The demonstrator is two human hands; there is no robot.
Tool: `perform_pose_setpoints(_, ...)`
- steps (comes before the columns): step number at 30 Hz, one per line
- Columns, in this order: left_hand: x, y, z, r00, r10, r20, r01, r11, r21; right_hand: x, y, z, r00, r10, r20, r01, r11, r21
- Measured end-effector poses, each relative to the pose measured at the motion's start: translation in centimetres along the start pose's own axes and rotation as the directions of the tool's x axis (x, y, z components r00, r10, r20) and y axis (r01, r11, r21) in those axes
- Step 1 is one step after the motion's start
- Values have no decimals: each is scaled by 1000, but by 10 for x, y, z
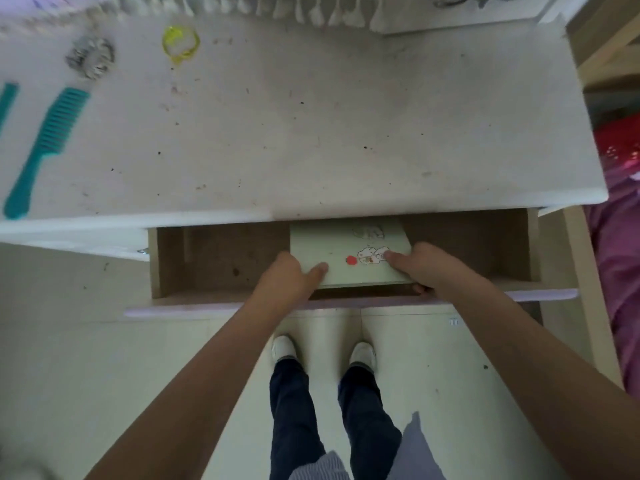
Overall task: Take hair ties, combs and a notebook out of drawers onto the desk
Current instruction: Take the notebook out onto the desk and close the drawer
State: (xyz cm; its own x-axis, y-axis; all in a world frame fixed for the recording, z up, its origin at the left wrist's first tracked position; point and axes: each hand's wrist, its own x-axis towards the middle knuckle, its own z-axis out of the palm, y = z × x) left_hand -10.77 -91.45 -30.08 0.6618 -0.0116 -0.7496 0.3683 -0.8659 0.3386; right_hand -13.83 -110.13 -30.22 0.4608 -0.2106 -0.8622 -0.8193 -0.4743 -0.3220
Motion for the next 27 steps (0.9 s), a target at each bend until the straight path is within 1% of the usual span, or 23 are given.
perform_pose_setpoints(3,-42,-32,-26,999,7,52,-8,1000,11,-41,-8,6,987,-150,57,155,984,-93)
perform_pose_setpoints(5,-64,-53,-44,997,13,72,-13,1000,-7,-65,-22,15,960,-258,106,268,958,-100)
perform_pose_setpoints(7,-76,-72,-64,1000,13,5,-12,998,-59,-77,-41,27,921,-385,61,390,915,-108)
perform_pose_setpoints(8,-77,-78,-74,998,5,-56,-9,997,-73,-78,-54,33,894,-447,8,445,888,-113)
perform_pose_setpoints(9,-75,-83,-86,993,9,-118,-19,997,-78,-79,-68,38,870,-490,-43,486,870,-78)
perform_pose_setpoints(11,-59,-85,-111,971,55,-234,-78,993,-93,-75,-101,47,850,-513,-120,525,844,112)
perform_pose_setpoints(12,-48,-82,-124,951,66,-302,-100,990,-101,-69,-115,51,860,-490,-141,509,835,209)
perform_pose_setpoints(14,-21,-74,-151,895,48,-444,-111,987,-115,-59,-137,63,902,-403,-158,432,821,372)
perform_pose_setpoints(16,9,-62,-172,851,45,-523,-167,968,-190,-47,-147,82,939,-322,-120,333,762,556)
perform_pose_setpoints(18,33,-51,-188,864,92,-496,-245,936,-253,-43,-156,105,965,-257,-43,218,704,676)
perform_pose_setpoints(20,51,-47,-200,896,160,-414,-274,934,-231,-45,-164,121,967,-251,40,147,678,720)
perform_pose_setpoints(21,58,-49,-206,905,194,-378,-274,946,-173,-47,-169,124,957,-279,77,146,695,704)
perform_pose_setpoints(22,62,-53,-211,908,222,-354,-265,961,-77,-46,-174,124,943,-315,105,180,752,634)
perform_pose_setpoints(23,63,-60,-216,906,253,-340,-250,967,54,-45,-176,121,929,-355,107,261,831,492)
perform_pose_setpoints(24,63,-68,-217,900,294,-323,-242,951,191,-43,-175,116,914,-400,64,367,884,290)
perform_pose_setpoints(25,62,-77,-217,892,340,-297,-250,920,302,-41,-173,110,891,-451,-45,453,889,70)
perform_pose_setpoints(26,61,-85,-212,885,385,-262,-274,885,376,-38,-170,102,824,-522,-222,512,853,-103)
perform_pose_setpoints(27,58,-90,-205,879,424,-219,-306,853,423,-35,-167,94,718,-584,-379,543,810,-219)
